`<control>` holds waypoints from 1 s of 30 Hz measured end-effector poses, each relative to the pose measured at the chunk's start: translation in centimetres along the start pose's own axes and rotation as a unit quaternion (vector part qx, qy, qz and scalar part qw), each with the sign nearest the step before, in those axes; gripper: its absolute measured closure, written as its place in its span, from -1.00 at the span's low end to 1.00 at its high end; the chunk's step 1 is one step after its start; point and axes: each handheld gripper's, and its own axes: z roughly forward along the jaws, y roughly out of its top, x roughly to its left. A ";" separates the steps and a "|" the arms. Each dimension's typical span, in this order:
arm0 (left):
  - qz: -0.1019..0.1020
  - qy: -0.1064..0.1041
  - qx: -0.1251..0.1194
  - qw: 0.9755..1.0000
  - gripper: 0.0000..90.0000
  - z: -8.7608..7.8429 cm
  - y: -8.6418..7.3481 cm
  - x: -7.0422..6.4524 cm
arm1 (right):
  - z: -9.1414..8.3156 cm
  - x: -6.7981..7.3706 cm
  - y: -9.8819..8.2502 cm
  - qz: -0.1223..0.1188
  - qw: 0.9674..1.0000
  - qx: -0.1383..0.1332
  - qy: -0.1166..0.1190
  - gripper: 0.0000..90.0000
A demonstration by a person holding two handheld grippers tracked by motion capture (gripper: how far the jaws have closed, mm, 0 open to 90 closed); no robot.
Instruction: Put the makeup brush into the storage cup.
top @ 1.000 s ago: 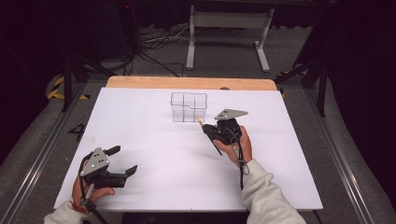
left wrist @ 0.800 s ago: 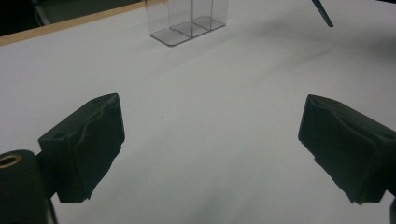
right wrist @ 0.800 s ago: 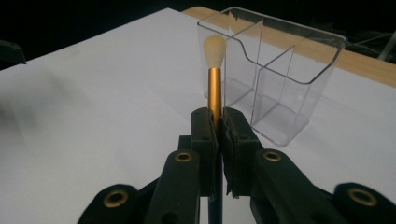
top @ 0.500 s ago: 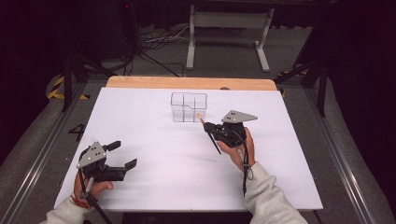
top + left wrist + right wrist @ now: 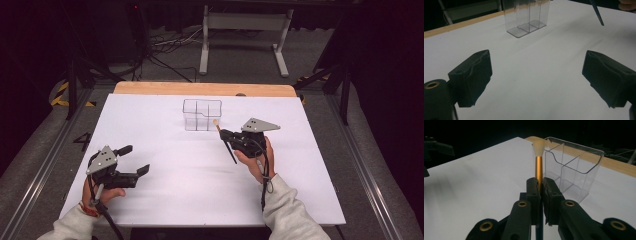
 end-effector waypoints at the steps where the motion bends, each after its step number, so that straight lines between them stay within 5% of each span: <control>1: -0.001 0.000 -0.001 1.000 -0.78 0.0 0.1 0.0 | -0.2 0.0 0.0 -0.002 1.000 -0.005 0.008 0.87; 12: 0.010 -0.033 -0.014 0.999 -0.76 2.4 2.5 -0.9 | -0.7 0.2 0.0 -0.010 0.999 -0.023 0.026 0.87; 17: 0.030 -0.051 -0.019 0.998 -0.76 4.0 3.9 -1.8 | -0.9 0.3 0.1 -0.013 0.999 -0.030 0.029 0.87; 30: 0.053 -0.076 -0.024 0.995 -0.78 6.2 5.3 -3.2 | -1.5 0.9 0.6 -0.023 0.996 -0.061 0.053 0.87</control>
